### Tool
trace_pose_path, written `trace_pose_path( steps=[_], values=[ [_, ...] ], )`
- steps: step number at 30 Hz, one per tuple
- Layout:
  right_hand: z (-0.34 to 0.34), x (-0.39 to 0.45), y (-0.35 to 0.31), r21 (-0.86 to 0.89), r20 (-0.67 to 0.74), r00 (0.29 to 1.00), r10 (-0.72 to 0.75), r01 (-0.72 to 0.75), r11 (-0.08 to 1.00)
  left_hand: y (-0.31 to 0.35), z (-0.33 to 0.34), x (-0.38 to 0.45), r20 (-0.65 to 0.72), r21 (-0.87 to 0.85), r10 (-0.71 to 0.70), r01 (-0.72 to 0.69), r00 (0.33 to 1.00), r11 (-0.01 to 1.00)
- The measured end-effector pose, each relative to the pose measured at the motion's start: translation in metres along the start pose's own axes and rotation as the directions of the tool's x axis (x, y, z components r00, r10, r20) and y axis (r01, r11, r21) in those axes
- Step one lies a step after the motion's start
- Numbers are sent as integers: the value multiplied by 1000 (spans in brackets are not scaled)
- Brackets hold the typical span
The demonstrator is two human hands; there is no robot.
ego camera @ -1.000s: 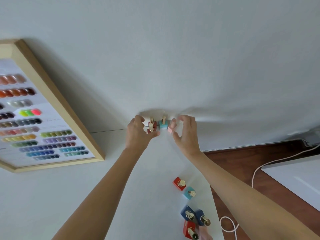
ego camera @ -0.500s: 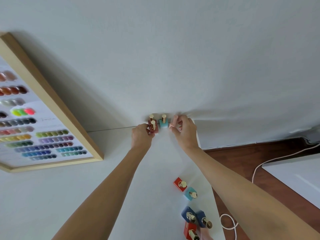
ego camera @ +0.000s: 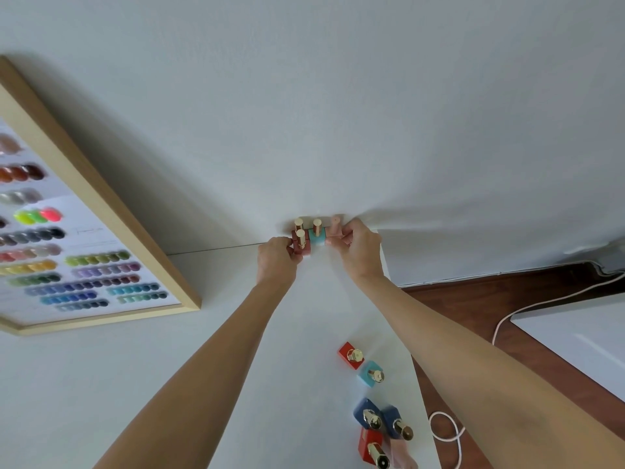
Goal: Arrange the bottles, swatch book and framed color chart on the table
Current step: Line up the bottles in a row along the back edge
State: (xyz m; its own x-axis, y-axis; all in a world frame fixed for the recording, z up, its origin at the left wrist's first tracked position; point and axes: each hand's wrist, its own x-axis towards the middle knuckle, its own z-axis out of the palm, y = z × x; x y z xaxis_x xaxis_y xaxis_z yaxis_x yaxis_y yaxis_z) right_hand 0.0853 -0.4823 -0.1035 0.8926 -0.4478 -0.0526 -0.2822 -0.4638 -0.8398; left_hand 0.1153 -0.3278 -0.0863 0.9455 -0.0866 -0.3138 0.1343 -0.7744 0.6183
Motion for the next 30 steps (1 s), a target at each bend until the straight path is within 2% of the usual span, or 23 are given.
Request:
trace_pose_path(
  steps=[9,17,24,27,30],
  values=[
    [-39,-28,-3,-78,104,994,32,-24,997,-4,-10,-33,23,1,-50,50,998,999],
    [-100,-105,-4,-133,293,956,-22,64,989,-16,-12,-129,148,7,211,-214,966,977],
    [-135,-162,-9,-214,570,821,33,110,971,-2,-4,-182,214,3,379,-389,900,921],
    [-132,-176,-10,-249,598,799,59,115,962,7,0,-188,198,24,386,-398,901,917],
    [-125,-184,-10,-281,529,848,24,149,948,13,3,-189,227,58,396,-419,890,906]
  ],
)
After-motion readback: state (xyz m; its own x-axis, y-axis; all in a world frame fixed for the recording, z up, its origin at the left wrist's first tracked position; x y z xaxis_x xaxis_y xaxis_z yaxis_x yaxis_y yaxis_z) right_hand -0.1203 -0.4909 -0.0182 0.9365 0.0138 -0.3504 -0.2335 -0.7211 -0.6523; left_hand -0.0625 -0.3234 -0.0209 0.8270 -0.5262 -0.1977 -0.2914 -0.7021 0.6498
